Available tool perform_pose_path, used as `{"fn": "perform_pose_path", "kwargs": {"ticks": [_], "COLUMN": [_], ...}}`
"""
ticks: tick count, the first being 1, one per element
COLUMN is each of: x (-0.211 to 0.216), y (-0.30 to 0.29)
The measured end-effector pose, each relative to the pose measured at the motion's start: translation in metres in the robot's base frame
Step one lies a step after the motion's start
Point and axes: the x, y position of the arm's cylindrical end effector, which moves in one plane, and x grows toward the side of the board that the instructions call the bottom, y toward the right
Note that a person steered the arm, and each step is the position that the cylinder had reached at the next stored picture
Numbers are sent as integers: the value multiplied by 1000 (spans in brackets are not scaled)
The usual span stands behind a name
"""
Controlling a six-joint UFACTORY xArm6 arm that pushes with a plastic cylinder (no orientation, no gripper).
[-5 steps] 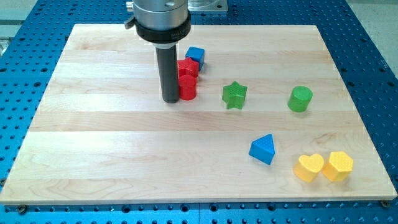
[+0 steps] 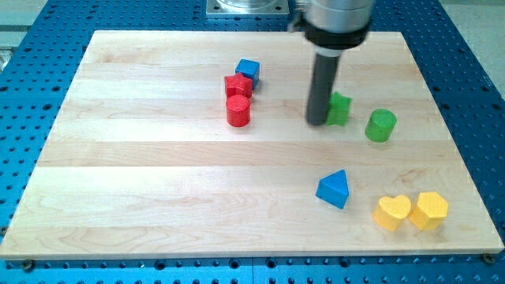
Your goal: Move the blue triangle to the bottom left of the red circle
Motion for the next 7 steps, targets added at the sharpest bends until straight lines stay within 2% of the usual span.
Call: {"fn": "perform_pose_path", "kwargs": {"ticks": [1, 3, 4, 7], "x": [55, 123, 130, 151], "y": [4, 75, 75, -20]}}
